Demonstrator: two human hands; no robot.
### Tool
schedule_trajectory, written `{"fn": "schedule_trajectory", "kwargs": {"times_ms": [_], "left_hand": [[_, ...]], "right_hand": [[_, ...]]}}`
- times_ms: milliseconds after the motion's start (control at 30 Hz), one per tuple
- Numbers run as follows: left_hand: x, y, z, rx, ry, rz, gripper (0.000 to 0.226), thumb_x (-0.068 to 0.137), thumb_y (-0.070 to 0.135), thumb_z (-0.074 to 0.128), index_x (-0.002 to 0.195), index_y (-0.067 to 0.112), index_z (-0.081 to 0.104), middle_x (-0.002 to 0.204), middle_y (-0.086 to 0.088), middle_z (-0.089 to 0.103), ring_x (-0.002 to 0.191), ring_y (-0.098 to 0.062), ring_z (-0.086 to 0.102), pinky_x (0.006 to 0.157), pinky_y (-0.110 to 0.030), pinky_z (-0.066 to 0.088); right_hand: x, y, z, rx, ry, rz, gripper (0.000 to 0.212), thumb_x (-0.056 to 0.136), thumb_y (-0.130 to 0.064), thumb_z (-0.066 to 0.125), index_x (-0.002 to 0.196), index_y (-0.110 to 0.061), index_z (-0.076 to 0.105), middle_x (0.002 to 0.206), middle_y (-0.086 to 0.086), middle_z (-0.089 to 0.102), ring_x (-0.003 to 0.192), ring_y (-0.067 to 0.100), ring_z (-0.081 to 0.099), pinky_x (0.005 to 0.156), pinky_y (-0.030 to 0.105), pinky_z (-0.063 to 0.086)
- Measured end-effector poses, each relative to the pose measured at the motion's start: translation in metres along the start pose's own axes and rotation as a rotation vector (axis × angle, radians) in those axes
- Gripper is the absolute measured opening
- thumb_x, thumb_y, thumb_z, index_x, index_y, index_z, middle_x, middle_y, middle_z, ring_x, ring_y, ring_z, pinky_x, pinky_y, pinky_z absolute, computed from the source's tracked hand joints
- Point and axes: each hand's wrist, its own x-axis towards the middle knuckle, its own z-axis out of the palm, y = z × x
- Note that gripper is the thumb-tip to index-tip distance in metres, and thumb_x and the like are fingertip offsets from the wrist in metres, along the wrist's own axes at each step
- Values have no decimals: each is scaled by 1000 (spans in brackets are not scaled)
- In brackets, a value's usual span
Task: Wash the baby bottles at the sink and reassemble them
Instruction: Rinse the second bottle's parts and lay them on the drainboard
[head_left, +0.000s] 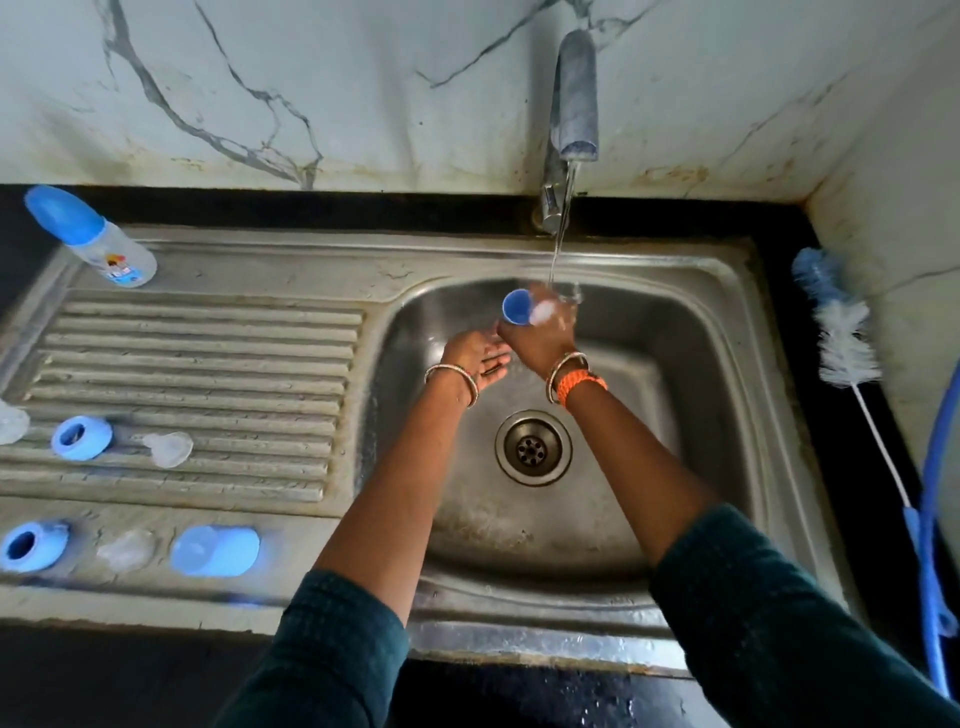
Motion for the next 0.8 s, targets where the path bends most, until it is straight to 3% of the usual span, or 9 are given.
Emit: {"fn": "schedule_trajectory", "kwargs": {"times_ms": [100, 200, 267, 367, 567, 633, 700, 733, 800], "left_hand": [[-2, 10, 3, -127, -59, 37, 32, 99, 15, 33, 71, 15, 50, 64, -1, 49, 61, -13, 44, 72, -30, 40], [-10, 19, 9, -171, -104, 48, 26, 95, 22, 35, 74, 17, 49, 55, 2, 57, 60, -13, 57, 76, -28, 46], [-18, 26, 19, -238, -150, 59, 27, 96, 27, 40, 77, 14, 54, 42, 4, 52, 41, -10, 55, 52, -20, 50], [-26, 31, 33, -136, -171, 67, 32, 96, 36, 43, 76, 13, 53, 40, 5, 46, 35, -4, 42, 36, -15, 41], [-34, 32, 48, 64, -137, 473, 17, 97, 21, 49, 107, 11, 58, 108, -21, 61, 96, -31, 59, 85, -43, 49], [-34, 30, 52, 128, 16, 550, 14, 98, 23, 47, 98, 12, 55, 97, -17, 62, 88, -25, 61, 78, -35, 52], [-34, 32, 53, 104, 139, 516, 32, 101, 31, 35, 82, 11, 52, 70, -8, 57, 59, -16, 56, 51, -19, 46], [-33, 36, 51, 56, 146, 438, 40, 102, 32, 30, 74, 11, 50, 59, -5, 51, 48, -15, 48, 41, -16, 37], [-32, 47, 48, -19, 56, 221, 41, 98, 33, 27, 69, 11, 46, 56, -5, 43, 46, -17, 38, 42, -19, 28]], "right_hand": [[5, -23, -13, 272, 150, 70, 50, 78, -24, 72, 119, -5, 50, 100, 9, 59, 85, 20, 60, 73, 30, 51], [9, -33, -28, 970, -105, 489, 33, 81, -33, 66, 92, -3, 59, 75, 12, 63, 55, 20, 61, 43, 22, 48], [4, -28, -34, 1150, -258, 630, 35, 92, -39, 52, 76, -9, 57, 57, 6, 61, 39, 13, 54, 35, 14, 40], [3, -20, -37, 1096, -235, 663, 42, 93, -48, 48, 80, -10, 57, 65, 7, 57, 37, 11, 51, 32, 14, 37], [17, -23, -43, 430, 99, 388, 50, 98, -48, 41, 89, -4, 65, 94, 21, 67, 75, 29, 65, 64, 29, 56], [16, -29, -45, 272, 124, 217, 52, 100, -41, 39, 89, 1, 67, 96, 24, 67, 86, 34, 63, 78, 38, 53], [11, -32, -47, 259, 90, 23, 43, 101, -31, 43, 88, 3, 65, 91, 23, 65, 85, 33, 59, 78, 41, 46], [6, -33, -47, 254, 50, -70, 34, 100, -26, 46, 88, 1, 63, 90, 20, 62, 84, 31, 57, 77, 40, 44], [-1, -31, -49, 253, -7, -185, 18, 96, -18, 53, 93, -3, 62, 90, 11, 55, 82, 20, 53, 73, 29, 41]]}}
